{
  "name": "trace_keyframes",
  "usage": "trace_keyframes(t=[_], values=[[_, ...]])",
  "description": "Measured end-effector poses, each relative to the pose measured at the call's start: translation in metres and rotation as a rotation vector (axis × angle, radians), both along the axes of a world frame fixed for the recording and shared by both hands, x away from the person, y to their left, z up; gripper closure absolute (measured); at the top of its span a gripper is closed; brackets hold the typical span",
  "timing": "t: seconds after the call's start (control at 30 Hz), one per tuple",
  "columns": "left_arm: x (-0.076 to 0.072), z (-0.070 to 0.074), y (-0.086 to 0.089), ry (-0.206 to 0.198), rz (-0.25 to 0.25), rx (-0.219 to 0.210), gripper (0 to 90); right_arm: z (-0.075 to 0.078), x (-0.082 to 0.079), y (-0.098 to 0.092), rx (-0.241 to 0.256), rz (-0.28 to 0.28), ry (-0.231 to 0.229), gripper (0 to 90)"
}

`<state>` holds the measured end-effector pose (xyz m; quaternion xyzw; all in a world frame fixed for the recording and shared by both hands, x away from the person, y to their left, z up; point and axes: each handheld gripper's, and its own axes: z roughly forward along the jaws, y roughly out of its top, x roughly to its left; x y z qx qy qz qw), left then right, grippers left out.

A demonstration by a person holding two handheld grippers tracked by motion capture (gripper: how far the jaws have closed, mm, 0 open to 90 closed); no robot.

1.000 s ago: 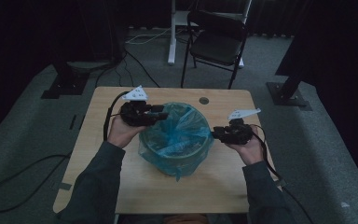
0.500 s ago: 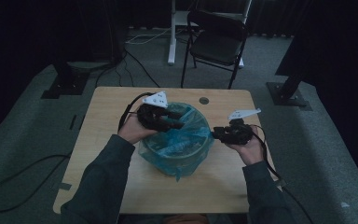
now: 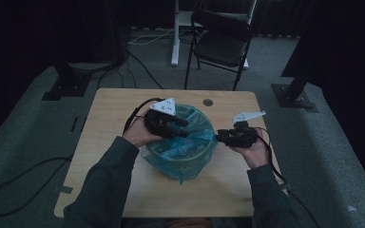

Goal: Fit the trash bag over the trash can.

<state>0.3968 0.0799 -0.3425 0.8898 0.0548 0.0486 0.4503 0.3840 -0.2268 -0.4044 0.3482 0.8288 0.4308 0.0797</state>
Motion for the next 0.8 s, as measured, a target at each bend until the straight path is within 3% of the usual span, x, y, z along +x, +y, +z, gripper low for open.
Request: trace_keyframes(t=[0.03,0.1,0.47,0.7,0.8], values=[[-0.001,-0.002,-0.001,-0.010,0.000,0.030,57.9,0.000,0.000,0.000,-0.001,0.002,0.001,63.6],[-0.001,-0.004,-0.002,-0.014,-0.005,0.049,57.9,-0.001,0.000,0.000,0.000,0.001,0.001,63.5],[-0.001,-0.005,-0.007,-0.037,0.004,0.103,57.9,-0.001,0.000,0.000,0.004,0.003,0.001,63.3],[0.002,-0.006,-0.022,-0.053,0.002,0.163,57.9,-0.001,0.000,0.000,0.004,0.004,0.002,63.3],[0.002,-0.006,-0.023,-0.053,0.009,0.170,57.9,-0.001,0.000,0.000,0.005,0.003,0.003,63.3]])
